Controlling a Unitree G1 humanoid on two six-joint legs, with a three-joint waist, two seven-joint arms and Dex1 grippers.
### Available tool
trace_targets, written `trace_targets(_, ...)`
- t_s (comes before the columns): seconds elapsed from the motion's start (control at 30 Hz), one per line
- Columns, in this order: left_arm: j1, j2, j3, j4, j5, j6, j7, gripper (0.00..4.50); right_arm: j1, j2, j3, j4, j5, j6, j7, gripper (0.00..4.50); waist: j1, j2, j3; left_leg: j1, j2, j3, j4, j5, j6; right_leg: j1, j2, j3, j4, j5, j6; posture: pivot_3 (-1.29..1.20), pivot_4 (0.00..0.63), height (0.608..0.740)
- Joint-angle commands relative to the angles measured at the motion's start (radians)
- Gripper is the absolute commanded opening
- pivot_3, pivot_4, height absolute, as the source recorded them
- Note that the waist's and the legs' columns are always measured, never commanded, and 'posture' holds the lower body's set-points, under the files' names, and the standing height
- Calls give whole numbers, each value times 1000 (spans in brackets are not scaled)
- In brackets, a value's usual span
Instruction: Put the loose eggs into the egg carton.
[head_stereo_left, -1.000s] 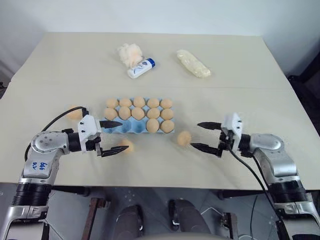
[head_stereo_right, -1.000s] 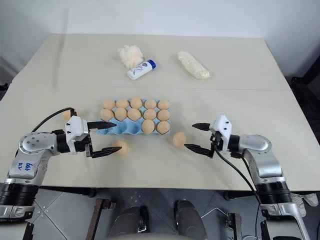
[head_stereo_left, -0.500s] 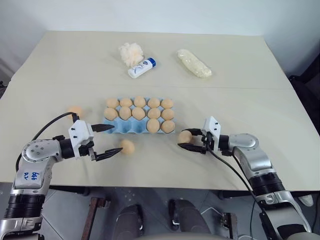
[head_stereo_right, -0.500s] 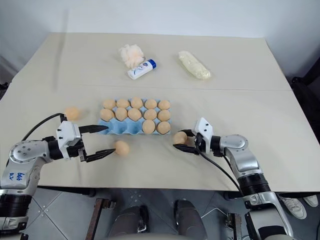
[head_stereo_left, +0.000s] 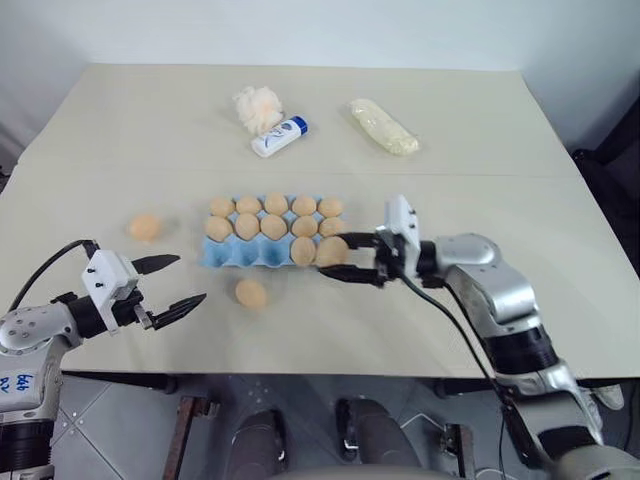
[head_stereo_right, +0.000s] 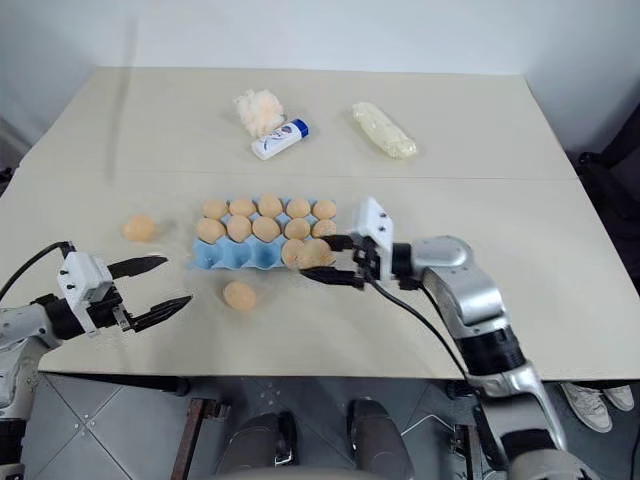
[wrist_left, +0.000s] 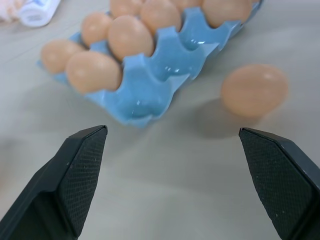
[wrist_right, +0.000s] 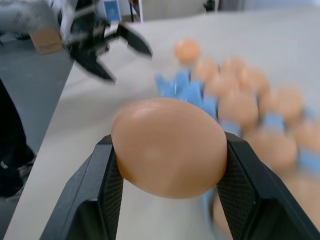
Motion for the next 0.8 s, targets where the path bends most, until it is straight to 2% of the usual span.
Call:
trace_targets(0.03, 21, 10, 36, -18, -11, 1, 15, 4500, -87, 82, 49, 95, -67, -29, -76, 2231, 0, 0, 0, 0, 0, 0, 0, 0, 0, 0, 0, -1, 0, 0, 0, 0, 150, 740)
trace_targets(0.3, 47, 0, 28, -53, -12, 6, 35, 4500, -164, 180, 99, 310, -173, -147, -113, 2231, 3, 0, 0, -4, -1, -3, -4, -1, 0, -1, -4, -7, -4, 0, -1, 0, 150, 740)
trace_targets(0.47, 55, -1, 25, -64, -16, 8, 40, 4500, -166, 205, 75, 336, -183, -168, -137, 3808, -4, 0, 0, -4, -1, -2, -6, -1, -1, -2, -4, -9, -4, 0, -1, 0, 150, 740)
trace_targets(0.53, 57, -2, 22, -68, -18, 10, 38, 4500, -150, 187, 55, 290, -163, -160, -132, 4462, -9, 0, 0, -4, -1, -2, -5, -1, -1, -2, -3, -9, -4, 0, -1, 0, 150, 740)
trace_targets(0.8, 51, 10, 12, -65, -22, 24, 20, 4500, 41, -14, -58, 77, -69, -270, 17, 4462, -5, 0, 0, -3, -1, -4, -6, -1, -1, 0, -4, -10, -5, 0, -1, 0, 150, 740)
